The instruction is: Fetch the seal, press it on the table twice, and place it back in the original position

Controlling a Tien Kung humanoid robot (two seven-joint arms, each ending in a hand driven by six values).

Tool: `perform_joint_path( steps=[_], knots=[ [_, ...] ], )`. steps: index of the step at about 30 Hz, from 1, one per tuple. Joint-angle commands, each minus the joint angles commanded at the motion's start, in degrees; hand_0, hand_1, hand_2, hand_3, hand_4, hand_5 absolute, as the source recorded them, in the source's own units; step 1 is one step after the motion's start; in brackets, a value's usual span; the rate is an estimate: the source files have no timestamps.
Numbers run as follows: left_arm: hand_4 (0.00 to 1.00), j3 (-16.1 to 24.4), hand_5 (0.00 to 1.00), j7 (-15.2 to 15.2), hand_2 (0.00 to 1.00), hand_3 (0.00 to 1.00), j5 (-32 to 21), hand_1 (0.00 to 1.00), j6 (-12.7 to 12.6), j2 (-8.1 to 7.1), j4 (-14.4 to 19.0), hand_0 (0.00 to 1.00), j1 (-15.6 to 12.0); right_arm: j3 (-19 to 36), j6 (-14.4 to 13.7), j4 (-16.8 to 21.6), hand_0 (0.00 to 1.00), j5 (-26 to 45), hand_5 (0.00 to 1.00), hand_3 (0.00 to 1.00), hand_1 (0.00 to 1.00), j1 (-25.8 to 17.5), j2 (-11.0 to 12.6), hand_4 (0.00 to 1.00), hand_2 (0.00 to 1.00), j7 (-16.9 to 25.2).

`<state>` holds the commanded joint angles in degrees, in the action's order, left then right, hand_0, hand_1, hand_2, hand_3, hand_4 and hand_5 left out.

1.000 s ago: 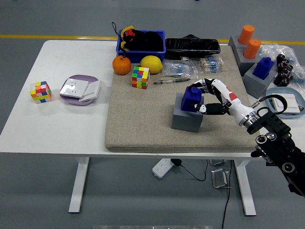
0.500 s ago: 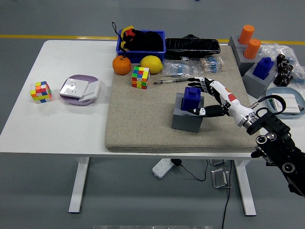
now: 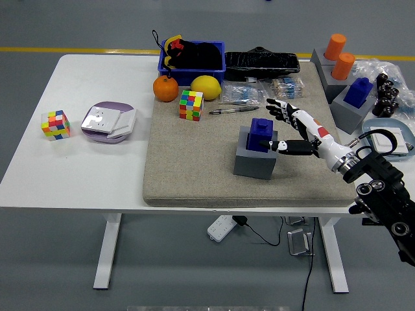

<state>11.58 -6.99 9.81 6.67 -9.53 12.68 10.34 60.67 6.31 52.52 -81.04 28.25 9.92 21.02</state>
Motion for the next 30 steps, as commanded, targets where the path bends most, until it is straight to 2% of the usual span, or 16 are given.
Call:
perform_joint_path(
  steps=[1,2,7,8,12,16,25,26,30],
  knots=[
    [0.802,0.0,0.420,0.0,0.789,0.837,0.0,0.816,0.0,0.00,0.0,0.816,0.0,0.8,0.5,0.3,0.998,-0.5,0.440,0.998,0.991,-0.2,0.2,0.998,0.981,-0.4],
    [0.802,0.0,0.420,0.0,0.789,0.837,0.0,0.816,0.0,0.00,0.0,0.816,0.1,1.4,0.9,0.5,0.998,-0.8,0.553,0.998,0.998,-0.4,0.3,0.998,0.998,-0.7],
    [0.802,0.4,0.420,0.0,0.789,0.837,0.2,0.816,0.0,0.00,0.0,0.816,0.3,6.0,2.1,1.8,0.998,-2.3,0.553,0.998,0.998,-2.2,2.2,0.998,0.998,-1.8],
    [0.802,0.4,0.420,0.0,0.789,0.837,0.2,0.816,0.0,0.00,0.0,0.817,0.2,7.0,2.3,1.8,0.998,-2.5,0.520,0.998,0.998,-2.5,2.7,0.998,0.998,-1.9],
    [0.802,0.4,0.420,0.0,0.789,0.837,0.1,0.816,0.0,0.05,-0.1,0.817,0.2,11.0,2.5,1.5,0.998,-2.7,0.520,0.998,0.998,-4.2,4.7,0.998,0.998,-2.3],
    [0.802,0.3,0.420,0.0,0.789,0.837,-0.1,0.816,-0.1,0.05,-0.2,0.817,0.0,16.3,2.7,1.9,0.998,-3.1,0.502,0.998,0.998,-7.0,6.4,0.998,0.998,-2.9],
    [0.802,1.3,0.420,0.1,0.789,0.837,0.6,0.816,-0.1,-0.02,0.0,0.817,0.2,27.0,2.8,3.9,0.998,-4.1,0.534,0.998,0.998,-11.4,7.7,0.998,0.998,-4.7],
    [0.802,1.4,0.421,0.1,0.789,0.837,0.6,0.816,-0.1,-0.02,0.0,0.817,0.2,27.9,2.7,4.0,0.965,-4.4,0.492,0.981,0.947,-11.9,7.9,0.998,0.958,-4.7],
    [0.802,1.2,0.421,0.0,0.789,0.837,0.4,0.816,-0.2,-0.06,-0.1,0.817,0.2,31.4,2.4,4.3,0.965,-4.6,0.492,0.981,0.947,-13.9,8.2,0.998,0.958,-5.1]
  ],
)
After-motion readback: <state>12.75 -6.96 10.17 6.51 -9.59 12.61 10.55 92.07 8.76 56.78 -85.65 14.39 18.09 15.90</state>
